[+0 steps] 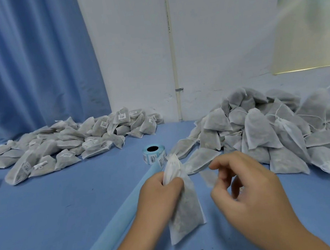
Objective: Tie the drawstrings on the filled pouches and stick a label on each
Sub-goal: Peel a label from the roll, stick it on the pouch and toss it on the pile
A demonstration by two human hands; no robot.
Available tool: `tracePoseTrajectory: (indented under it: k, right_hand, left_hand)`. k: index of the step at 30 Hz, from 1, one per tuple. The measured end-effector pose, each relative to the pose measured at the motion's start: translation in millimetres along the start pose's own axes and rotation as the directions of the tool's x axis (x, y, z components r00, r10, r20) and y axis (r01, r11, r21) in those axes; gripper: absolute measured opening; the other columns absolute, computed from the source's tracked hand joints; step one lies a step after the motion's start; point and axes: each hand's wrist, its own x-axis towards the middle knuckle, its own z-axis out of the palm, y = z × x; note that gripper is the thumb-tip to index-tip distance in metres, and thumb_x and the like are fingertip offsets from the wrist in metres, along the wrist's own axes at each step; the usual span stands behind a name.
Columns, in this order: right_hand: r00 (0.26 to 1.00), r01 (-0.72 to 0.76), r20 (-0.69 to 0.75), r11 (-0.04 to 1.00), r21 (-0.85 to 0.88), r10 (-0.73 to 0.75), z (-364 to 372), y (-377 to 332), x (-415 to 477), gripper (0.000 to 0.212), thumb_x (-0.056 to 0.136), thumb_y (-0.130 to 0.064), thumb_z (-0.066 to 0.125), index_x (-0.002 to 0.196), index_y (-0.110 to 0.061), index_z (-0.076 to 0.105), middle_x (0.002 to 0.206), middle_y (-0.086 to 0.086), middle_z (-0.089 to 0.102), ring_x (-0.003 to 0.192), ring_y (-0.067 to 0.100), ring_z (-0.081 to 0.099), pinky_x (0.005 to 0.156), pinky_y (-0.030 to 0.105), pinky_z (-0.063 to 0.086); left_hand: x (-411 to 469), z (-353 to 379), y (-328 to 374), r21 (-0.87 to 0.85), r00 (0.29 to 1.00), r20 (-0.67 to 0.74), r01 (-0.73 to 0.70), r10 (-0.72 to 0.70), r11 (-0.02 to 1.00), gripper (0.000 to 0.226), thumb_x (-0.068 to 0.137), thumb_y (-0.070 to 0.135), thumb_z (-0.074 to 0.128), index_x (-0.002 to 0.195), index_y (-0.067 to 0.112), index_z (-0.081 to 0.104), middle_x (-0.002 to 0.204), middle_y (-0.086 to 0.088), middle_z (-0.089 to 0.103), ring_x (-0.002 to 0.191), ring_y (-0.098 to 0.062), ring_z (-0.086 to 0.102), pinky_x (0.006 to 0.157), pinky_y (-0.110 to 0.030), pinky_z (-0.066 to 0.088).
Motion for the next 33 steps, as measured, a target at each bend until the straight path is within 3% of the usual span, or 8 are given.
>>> tracePoseTrajectory:
  k: [4, 9, 13, 18, 25, 30, 33]
  right_hand:
    - [0.992, 0.045, 0.120, 0.996, -0.077, -0.035, 4, 0, -3, 0.019, 0.072, -0.020, 0.054, 0.089, -0.027, 0.059, 0.072, -0.018, 0.047, 0.065, 0.000, 0.048, 0.056, 0.009, 0.038]
    - [0.976, 0.019, 0.214, 0.976, -0.216, 0.028, 16, -1, -7, 0.029, 0.070, -0.009, 0.068, 0.094, -0.022, 0.061, 0.077, -0.019, 0.041, 0.067, 0.005, 0.048, 0.054, 0.030, 0.047]
    - [0.978, -0.073, 0.170, 0.967, -0.242, 0.117, 18, -1, -1, 0.030, 0.075, -0.010, 0.066, 0.103, -0.020, 0.060, 0.081, -0.016, 0.043, 0.072, 0.012, 0.048, 0.061, 0.030, 0.043]
    - [0.980, -0.152, 0.088, 0.960, -0.233, 0.176, 15, -3, 3, 0.028, 0.073, -0.008, 0.064, 0.099, -0.017, 0.059, 0.083, -0.011, 0.047, 0.074, 0.017, 0.051, 0.062, 0.039, 0.048]
    - [0.971, -0.227, 0.024, 0.943, -0.244, 0.240, 16, -2, 4, 0.027, 0.076, -0.008, 0.060, 0.102, -0.018, 0.058, 0.087, -0.009, 0.052, 0.079, 0.017, 0.053, 0.066, 0.042, 0.049]
    - [0.969, -0.242, -0.003, 0.939, -0.243, 0.249, 12, 0, 4, 0.029, 0.075, -0.005, 0.061, 0.102, -0.015, 0.060, 0.089, -0.004, 0.056, 0.079, 0.021, 0.055, 0.064, 0.044, 0.050]
    - [0.976, -0.193, 0.055, 0.950, -0.244, 0.212, 13, -1, 1, 0.030, 0.074, -0.008, 0.062, 0.103, -0.017, 0.060, 0.087, -0.008, 0.053, 0.079, 0.018, 0.055, 0.064, 0.042, 0.050]
  left_hand:
    - [-4, 2, 3, 0.004, 0.999, 0.025, -0.024, 0.024, 1.000, 0.019, 0.069, 0.028, 0.057, 0.060, 0.021, 0.041, 0.053, 0.009, 0.040, 0.048, -0.011, 0.036, 0.045, -0.022, 0.029]
    - [-7, 8, 3, 0.094, 0.993, -0.014, -0.113, 0.115, 0.989, 0.027, 0.078, 0.018, 0.058, 0.059, 0.020, 0.039, 0.049, 0.012, 0.036, 0.046, -0.009, 0.032, 0.042, -0.019, 0.026]
    - [-11, 13, 2, 0.147, 0.983, -0.011, -0.179, 0.183, 0.973, 0.023, 0.076, 0.028, 0.058, 0.063, 0.014, 0.045, 0.054, 0.009, 0.040, 0.052, -0.011, 0.033, 0.049, -0.025, 0.030]
    - [-15, 18, 1, 0.203, 0.966, -0.047, -0.239, 0.253, 0.950, 0.032, 0.079, 0.026, 0.061, 0.058, 0.020, 0.038, 0.052, 0.013, 0.043, 0.049, -0.008, 0.034, 0.044, -0.020, 0.028]
    - [-19, 20, 3, 0.223, 0.954, -0.061, -0.275, 0.295, 0.935, 0.036, 0.079, 0.027, 0.062, 0.056, 0.021, 0.035, 0.052, 0.012, 0.043, 0.052, -0.007, 0.037, 0.049, -0.018, 0.033]
    - [-21, 20, 6, 0.249, 0.951, -0.078, -0.272, 0.299, 0.930, 0.036, 0.080, 0.027, 0.061, 0.057, 0.020, 0.034, 0.054, 0.006, 0.037, 0.052, -0.007, 0.038, 0.049, -0.019, 0.033]
    - [-21, 21, 6, 0.246, 0.952, -0.073, -0.271, 0.297, 0.931, 0.036, 0.080, 0.027, 0.062, 0.057, 0.021, 0.035, 0.055, 0.007, 0.037, 0.052, -0.007, 0.037, 0.049, -0.018, 0.032]
